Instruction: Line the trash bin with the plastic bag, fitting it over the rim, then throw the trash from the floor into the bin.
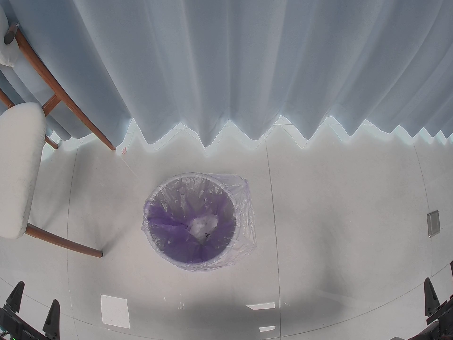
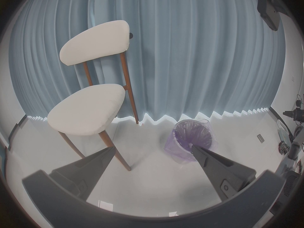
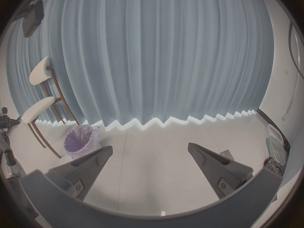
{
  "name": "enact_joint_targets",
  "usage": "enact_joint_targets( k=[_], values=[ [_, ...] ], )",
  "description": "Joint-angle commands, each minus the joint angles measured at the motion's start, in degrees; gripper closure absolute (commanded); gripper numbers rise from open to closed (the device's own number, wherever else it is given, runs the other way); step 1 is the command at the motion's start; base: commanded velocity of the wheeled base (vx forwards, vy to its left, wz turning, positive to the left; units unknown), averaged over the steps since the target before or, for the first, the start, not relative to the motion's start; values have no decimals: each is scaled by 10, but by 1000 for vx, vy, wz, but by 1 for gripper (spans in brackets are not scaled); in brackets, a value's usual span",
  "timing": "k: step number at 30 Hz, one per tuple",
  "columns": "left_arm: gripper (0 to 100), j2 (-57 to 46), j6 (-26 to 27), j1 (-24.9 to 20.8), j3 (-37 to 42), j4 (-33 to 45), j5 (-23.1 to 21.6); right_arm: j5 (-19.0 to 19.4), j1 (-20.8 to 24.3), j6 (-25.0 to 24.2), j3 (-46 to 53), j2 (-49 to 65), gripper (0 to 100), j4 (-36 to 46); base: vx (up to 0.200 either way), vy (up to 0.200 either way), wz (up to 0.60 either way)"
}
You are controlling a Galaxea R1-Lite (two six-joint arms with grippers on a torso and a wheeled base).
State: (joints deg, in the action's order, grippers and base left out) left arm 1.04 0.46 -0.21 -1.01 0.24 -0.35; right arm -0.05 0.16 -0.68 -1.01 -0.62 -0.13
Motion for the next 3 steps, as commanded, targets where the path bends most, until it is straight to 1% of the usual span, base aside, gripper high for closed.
enact_joint_targets(
  k=[1,3],
  values=[
    [0,-10,0,0,10,0,0,0,-1,0,10,6,0,0,0,0,0],
    [0,-10,0,0,10,0,0,-1,-1,0,10,6,0,0,0,0,0]
  ],
)
